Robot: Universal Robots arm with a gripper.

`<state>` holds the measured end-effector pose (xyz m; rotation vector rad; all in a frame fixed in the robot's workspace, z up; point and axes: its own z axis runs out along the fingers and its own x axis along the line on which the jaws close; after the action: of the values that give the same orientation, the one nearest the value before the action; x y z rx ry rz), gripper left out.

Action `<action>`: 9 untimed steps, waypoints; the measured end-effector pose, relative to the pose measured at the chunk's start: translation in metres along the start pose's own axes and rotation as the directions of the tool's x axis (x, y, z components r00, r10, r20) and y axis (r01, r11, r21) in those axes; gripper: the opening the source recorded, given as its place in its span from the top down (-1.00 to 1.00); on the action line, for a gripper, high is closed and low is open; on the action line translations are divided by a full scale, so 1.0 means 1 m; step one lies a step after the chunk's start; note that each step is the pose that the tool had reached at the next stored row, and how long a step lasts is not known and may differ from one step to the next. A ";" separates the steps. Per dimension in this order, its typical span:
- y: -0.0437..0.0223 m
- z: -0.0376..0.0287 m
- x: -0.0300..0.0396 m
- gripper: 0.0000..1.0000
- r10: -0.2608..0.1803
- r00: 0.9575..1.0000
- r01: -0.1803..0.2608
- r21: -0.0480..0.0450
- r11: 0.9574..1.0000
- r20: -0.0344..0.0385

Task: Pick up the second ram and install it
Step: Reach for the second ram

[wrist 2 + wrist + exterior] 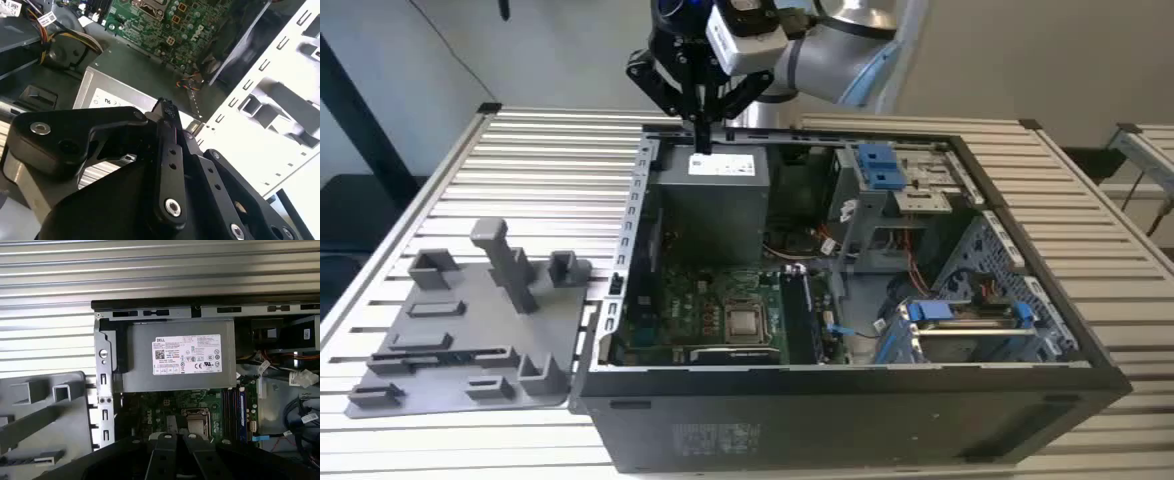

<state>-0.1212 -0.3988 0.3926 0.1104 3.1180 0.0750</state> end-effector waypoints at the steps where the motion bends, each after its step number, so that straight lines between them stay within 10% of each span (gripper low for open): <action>1: 0.0000 0.0000 0.0000 0.79 0.000 1.000 0.000 0.000 1.000 0.000; 9: -0.0002 -0.0001 0.0028 0.79 0.000 1.000 0.000 0.000 1.000 0.000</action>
<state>-0.1240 -0.3988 0.3927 0.1104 3.1181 0.0749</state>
